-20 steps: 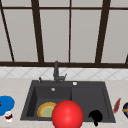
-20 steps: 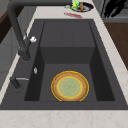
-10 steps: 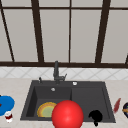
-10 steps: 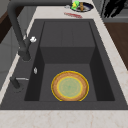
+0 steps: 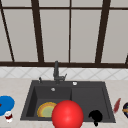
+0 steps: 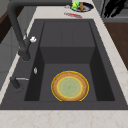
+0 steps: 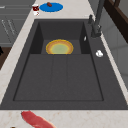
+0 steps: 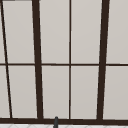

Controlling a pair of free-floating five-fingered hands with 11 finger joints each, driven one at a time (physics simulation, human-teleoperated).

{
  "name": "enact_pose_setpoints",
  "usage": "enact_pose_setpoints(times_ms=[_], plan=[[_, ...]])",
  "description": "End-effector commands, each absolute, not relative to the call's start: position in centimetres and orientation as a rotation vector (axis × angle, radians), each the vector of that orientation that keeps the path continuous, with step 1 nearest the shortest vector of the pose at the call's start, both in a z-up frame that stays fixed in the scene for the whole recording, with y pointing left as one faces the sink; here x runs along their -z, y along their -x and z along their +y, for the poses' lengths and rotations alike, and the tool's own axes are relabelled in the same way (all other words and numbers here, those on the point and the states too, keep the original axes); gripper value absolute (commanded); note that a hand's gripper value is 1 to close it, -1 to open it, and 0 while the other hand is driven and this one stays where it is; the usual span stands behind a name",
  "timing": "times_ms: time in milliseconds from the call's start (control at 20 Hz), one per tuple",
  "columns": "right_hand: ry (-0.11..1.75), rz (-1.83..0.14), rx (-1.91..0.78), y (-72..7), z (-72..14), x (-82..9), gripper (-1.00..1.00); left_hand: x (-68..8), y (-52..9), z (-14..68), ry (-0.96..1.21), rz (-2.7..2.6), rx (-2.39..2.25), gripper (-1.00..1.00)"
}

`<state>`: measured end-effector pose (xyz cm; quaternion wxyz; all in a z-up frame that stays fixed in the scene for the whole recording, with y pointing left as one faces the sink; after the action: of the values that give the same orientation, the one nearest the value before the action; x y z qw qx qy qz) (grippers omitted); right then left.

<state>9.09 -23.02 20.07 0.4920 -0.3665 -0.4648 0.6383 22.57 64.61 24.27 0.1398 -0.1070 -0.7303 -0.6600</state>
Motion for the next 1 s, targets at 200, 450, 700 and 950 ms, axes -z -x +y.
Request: enact_pose_setpoints(times_ms=[200, 450, 700, 950], plan=[[0.890, -1.128, -1.549, -9.1, -23.0, -20.1, 0.00, -25.9, -18.4, 63.4, 0.422, -2.006, 1.871, -1.00], [0.890, -1.128, -1.549, -9.1, -23.0, -20.1, 0.00, -26.1, -16.3, 62.2, 0.505, -1.973, 1.821, -1.00], [0.890, -1.128, -1.549, -9.1, -23.0, -20.1, 0.00, -26.6, -14.2, 60.7, 0.588, -1.919, 1.780, -1.00], [0.890, -1.128, -1.549, -9.1, -23.0, -20.1, 0.00, -28.3, -13.1, 58.5, 0.643, -1.854, 1.778, -1.00]])
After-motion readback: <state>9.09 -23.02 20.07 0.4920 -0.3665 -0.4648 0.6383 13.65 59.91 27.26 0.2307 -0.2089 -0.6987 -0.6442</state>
